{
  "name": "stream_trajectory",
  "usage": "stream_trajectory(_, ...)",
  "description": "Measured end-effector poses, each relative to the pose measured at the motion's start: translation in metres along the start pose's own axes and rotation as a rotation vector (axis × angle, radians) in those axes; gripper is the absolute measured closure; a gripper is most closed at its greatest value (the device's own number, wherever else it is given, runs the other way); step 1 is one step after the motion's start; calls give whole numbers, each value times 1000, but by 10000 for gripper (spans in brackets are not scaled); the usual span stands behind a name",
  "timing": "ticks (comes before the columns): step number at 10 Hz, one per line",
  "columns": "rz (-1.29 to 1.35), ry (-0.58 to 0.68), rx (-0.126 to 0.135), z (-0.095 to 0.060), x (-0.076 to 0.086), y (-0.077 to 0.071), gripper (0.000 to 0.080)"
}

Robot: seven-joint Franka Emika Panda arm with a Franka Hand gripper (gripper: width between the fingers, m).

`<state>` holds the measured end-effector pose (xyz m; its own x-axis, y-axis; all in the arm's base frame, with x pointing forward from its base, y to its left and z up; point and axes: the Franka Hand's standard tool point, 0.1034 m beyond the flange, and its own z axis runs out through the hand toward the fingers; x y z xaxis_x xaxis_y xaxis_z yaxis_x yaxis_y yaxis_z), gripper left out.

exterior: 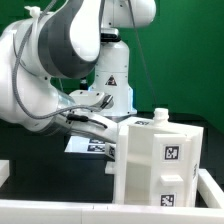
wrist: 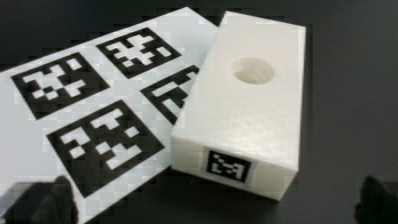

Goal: Assemble cabinet

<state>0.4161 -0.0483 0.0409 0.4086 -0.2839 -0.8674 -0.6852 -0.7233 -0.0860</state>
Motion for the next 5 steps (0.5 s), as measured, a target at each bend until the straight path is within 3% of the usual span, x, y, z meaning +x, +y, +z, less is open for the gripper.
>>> stream_trajectory(1,41,-22,31,8,1,-2,3)
stream_trajectory(3,73,-51,22,28,-2,-7,3)
stream_trajectory(5,74,-54,20,31,-2,-6,3)
